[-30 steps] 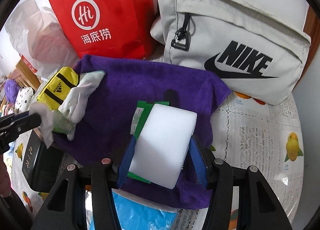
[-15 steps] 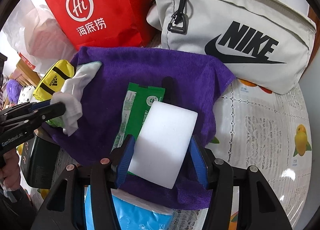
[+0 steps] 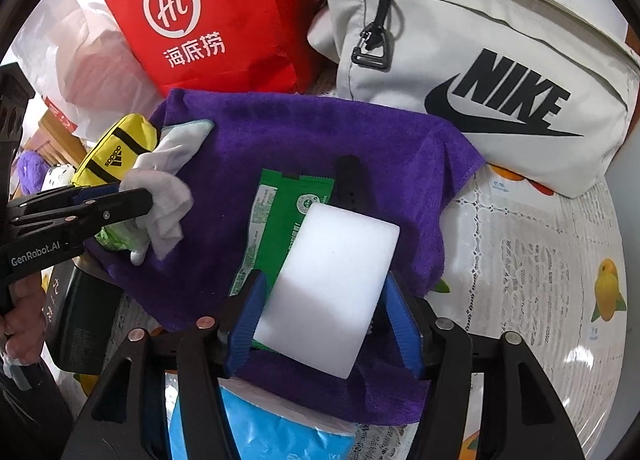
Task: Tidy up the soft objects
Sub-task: 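Release the sponge onto the towel with the right tool while the left tool releases the plastic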
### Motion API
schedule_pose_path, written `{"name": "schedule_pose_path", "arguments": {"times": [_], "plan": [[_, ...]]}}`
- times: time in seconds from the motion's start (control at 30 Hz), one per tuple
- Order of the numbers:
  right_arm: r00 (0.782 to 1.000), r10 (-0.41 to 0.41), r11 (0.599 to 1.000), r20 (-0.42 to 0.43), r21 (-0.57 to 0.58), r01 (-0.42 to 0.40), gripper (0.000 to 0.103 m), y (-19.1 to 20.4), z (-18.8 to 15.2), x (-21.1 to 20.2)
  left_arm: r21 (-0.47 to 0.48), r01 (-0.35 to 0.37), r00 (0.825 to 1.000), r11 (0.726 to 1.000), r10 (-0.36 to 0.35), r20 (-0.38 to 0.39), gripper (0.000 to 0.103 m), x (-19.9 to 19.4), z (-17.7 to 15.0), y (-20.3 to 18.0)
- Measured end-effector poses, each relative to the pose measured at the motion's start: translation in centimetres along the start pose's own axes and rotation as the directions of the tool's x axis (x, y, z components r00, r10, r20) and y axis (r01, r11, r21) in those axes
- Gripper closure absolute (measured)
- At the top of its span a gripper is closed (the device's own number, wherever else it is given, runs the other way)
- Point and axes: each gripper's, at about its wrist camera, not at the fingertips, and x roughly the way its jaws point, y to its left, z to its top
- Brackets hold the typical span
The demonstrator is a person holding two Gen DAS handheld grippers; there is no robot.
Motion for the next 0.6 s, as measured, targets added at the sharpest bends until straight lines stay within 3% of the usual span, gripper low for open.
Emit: {"name": "schedule_pose_path", "arguments": {"times": [0.07, 0.13, 0.43, 0.6], "plan": [[1.0, 0.008, 1.0, 0.001, 0.004, -0.008, 0.035, -0.1, 0.1, -0.1, 0.005, 0.015, 1.0, 1.0, -0.015, 0.006, 0.048, -0.3, 0.0, -0.2], [1.0, 0.008, 1.0, 0.009, 0.009, -0.008, 0.035, 0.0, 0.3, -0.2, 0.007, 0.002, 1.0, 1.0, -0.002, 0.02, 0.045, -0.9, 0.0, -0.4], [0.997, -0.003, 1.0, 0.074, 0.025, 0.001, 0.035, 0.8, 0.6, -3.0, -0.004, -0.016, 0.997, 1.0, 0.016, 0.072, 0.044, -4.2, -0.1, -0.3], [0.995, -0.01, 0.998, 0.097, 0.056, 0.005, 0.035, 1.3, -0.3, -4.9, 0.022, -0.058, 0.985, 0.998, 0.054, 0.162, 0.044, -8.0, -1.5, -1.3]]}}
